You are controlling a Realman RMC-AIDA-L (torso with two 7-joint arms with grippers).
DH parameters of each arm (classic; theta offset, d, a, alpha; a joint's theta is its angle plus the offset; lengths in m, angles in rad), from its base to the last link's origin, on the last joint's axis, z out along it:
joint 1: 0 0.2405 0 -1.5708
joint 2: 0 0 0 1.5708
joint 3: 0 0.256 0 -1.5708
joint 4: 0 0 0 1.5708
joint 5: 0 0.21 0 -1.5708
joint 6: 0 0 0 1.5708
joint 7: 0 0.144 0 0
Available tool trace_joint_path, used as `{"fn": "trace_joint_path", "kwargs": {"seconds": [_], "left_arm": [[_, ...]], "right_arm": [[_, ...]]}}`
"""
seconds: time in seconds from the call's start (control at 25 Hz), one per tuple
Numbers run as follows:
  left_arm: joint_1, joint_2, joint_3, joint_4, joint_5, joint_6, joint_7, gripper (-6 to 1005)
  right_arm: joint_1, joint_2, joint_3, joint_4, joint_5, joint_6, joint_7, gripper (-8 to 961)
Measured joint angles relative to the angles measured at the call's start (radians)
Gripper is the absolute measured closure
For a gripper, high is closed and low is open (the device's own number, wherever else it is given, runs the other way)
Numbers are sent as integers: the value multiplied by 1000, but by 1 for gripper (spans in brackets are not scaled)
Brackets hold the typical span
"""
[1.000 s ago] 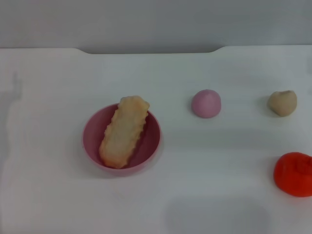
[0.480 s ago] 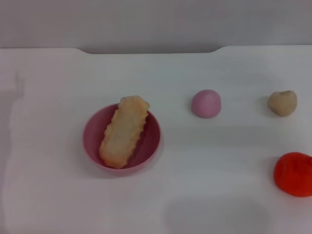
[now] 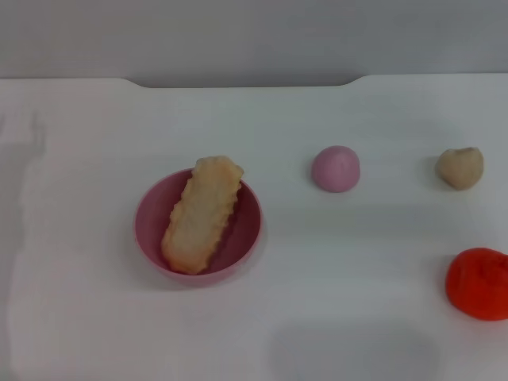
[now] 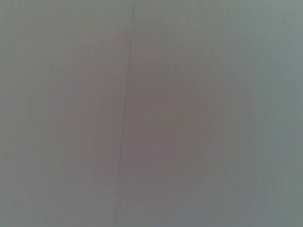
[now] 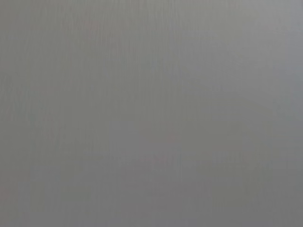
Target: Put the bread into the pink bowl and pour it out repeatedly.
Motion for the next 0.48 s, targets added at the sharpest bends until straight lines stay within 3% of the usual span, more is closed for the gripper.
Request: {"fn": "trace_joint_path", "kwargs": {"seconds": [0.48], "left_arm": [[2,1,4,0,2,6,3,465]], "right_arm": [[23,0,0,14,0,5,0,470]]}}
